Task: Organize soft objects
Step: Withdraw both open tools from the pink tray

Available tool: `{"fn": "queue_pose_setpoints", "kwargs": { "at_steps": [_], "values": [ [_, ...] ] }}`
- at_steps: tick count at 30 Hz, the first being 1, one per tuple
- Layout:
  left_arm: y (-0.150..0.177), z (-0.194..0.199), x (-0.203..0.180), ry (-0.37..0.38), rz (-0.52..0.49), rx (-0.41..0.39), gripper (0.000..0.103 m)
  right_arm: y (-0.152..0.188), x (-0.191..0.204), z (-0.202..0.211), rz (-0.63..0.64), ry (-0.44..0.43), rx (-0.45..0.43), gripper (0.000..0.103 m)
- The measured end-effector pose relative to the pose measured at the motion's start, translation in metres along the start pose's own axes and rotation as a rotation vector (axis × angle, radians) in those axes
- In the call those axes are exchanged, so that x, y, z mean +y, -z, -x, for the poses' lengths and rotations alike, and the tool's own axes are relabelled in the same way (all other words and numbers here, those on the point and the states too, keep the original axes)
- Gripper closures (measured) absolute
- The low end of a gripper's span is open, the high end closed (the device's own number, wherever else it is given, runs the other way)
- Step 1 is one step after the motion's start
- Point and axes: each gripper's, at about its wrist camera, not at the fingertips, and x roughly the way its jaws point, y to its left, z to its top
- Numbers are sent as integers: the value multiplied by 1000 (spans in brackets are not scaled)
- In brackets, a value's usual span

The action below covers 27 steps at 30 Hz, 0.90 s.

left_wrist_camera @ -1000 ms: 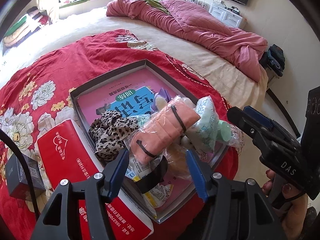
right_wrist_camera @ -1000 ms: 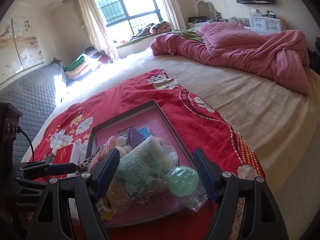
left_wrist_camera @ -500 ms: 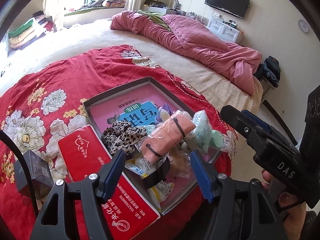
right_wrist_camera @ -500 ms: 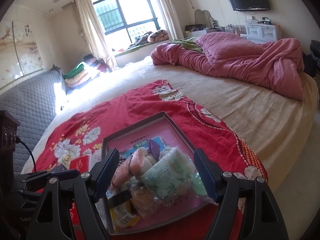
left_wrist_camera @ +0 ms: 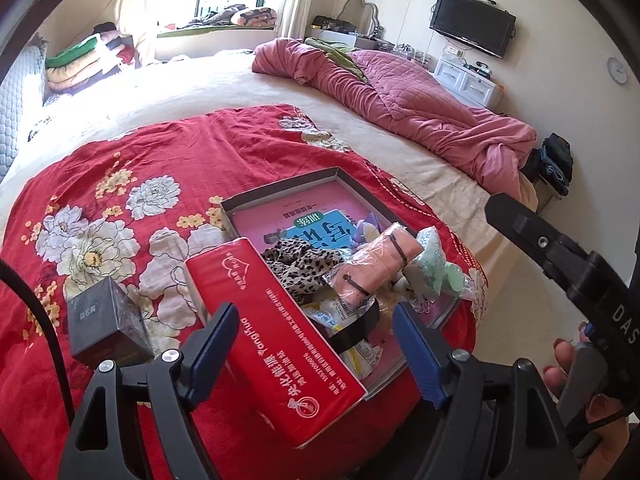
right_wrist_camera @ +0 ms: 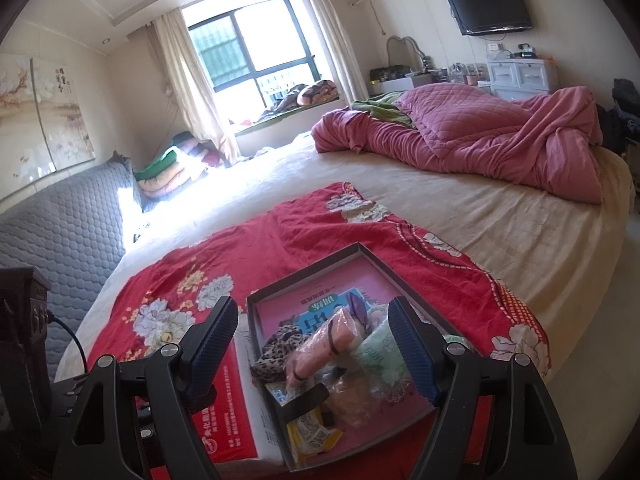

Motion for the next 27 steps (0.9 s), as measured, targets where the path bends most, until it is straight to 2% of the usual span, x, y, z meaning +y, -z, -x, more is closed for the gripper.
{"fn": "queue_pose_setpoints", "kwargs": {
  "at_steps": [7,10,12,22,27],
  "values": [
    [10,21,22,-55,48,-27,21,10,28,25,-15,20,20,24],
    [15,29,27,-66,60,-35,21,22,37,35,-19,100,37,24],
    [20,33,30,-68,63,-32,21,31,41,42,-14,120,43,24],
    [50,49,28,-106,74,-16,21,60,47,67,73,197,89,24],
    [65,53,21,-116,74,-5,21,73,53,75,158,229,112,24]
  ]
}}
